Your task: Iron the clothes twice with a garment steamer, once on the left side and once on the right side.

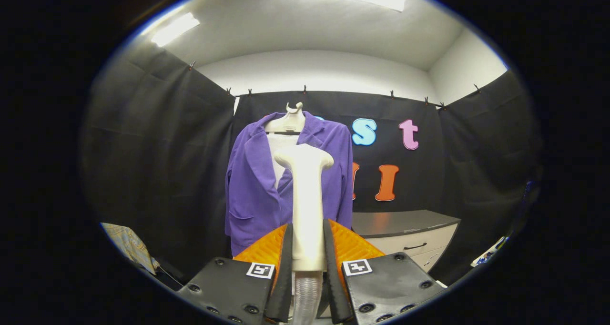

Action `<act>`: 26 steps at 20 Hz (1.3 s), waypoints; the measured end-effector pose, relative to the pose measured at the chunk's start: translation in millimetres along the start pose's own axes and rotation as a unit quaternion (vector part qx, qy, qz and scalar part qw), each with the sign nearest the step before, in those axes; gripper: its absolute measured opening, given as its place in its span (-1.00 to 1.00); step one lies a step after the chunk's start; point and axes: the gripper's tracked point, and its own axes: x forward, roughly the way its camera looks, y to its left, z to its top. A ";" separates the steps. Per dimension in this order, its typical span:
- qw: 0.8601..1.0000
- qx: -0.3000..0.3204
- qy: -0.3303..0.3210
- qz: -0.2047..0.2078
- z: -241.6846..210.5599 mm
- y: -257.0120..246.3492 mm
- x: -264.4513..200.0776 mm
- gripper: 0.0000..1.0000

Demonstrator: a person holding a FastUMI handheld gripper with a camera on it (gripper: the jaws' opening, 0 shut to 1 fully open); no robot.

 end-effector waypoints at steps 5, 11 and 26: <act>1.000 0.003 -0.004 -0.008 4.3 -37.0 -26.0 -0.22; 1.000 0.008 -0.003 -0.011 1.9 -66.6 -51.6 -0.23; 1.000 0.000 0.000 -0.027 1.1 -74.0 -79.2 -0.23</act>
